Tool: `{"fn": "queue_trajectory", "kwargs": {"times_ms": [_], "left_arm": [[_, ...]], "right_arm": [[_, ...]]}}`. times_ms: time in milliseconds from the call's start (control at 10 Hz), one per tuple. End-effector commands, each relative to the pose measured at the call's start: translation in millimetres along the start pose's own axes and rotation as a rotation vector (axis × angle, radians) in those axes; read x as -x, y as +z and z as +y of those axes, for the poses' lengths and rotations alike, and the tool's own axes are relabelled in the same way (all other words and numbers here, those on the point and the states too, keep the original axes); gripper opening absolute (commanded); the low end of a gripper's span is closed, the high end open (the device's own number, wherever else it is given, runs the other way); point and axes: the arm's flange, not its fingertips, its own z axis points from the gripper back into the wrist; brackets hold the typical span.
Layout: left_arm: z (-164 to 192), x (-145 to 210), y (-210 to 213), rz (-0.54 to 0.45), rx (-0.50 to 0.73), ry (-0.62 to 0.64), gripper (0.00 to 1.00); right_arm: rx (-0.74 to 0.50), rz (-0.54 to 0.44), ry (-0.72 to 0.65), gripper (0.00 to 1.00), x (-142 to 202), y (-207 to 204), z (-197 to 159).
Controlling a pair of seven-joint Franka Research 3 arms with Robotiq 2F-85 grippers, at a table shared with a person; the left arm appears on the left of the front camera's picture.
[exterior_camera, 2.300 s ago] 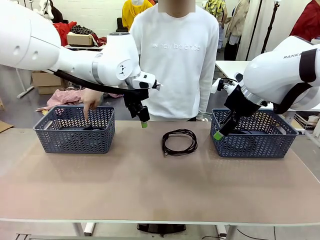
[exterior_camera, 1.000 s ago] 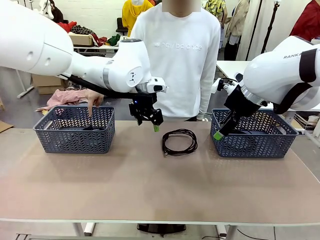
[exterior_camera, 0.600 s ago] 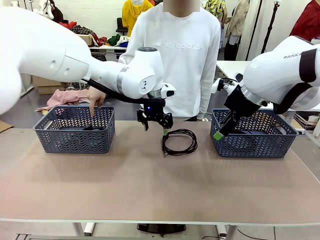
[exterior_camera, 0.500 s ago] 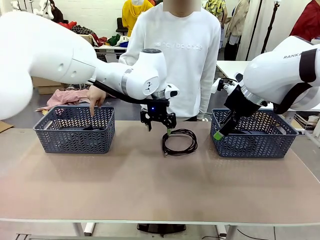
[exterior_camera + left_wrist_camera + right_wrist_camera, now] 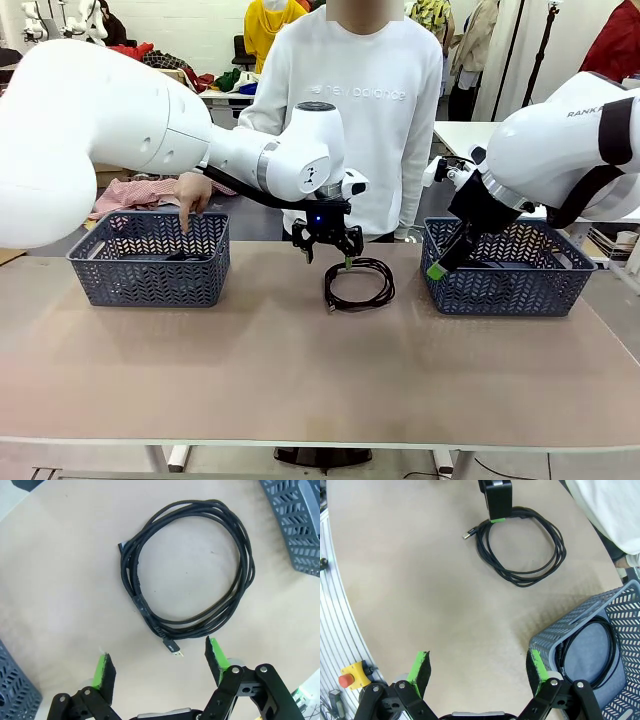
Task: Organize the cables according to human instructions.
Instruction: Pick up a bundle of cables and place it in the basket indicated by the human.
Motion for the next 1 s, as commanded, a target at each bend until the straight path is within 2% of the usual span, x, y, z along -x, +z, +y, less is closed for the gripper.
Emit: {"fn": "queue_trajectory", "kwargs": {"times_ms": [0, 100, 300, 900], "left_arm": [[5.8, 6.5, 4.4, 0.000, -0.001, -0.003, 0.96], [0.0, 0.0, 0.0, 0.000, 0.000, 0.000, 0.96], [-1.9, -3.5, -6.6, -0.058, -0.042, 0.169, 0.96], [-2.6, -7.9, -41.0, -0.092, -0.102, 0.300, 0.96]], "right_arm": [[0.004, -0.002, 0.000, 1.00, -0.9, 0.4, 0.9], [0.004, -0.002, 0.000, 1.00, -0.9, 0.4, 0.9], [0.004, -0.002, 0.000, 1.00, -0.9, 0.4, 0.9], [0.004, -0.002, 0.000, 1.00, -0.9, 0.4, 0.9]]}}
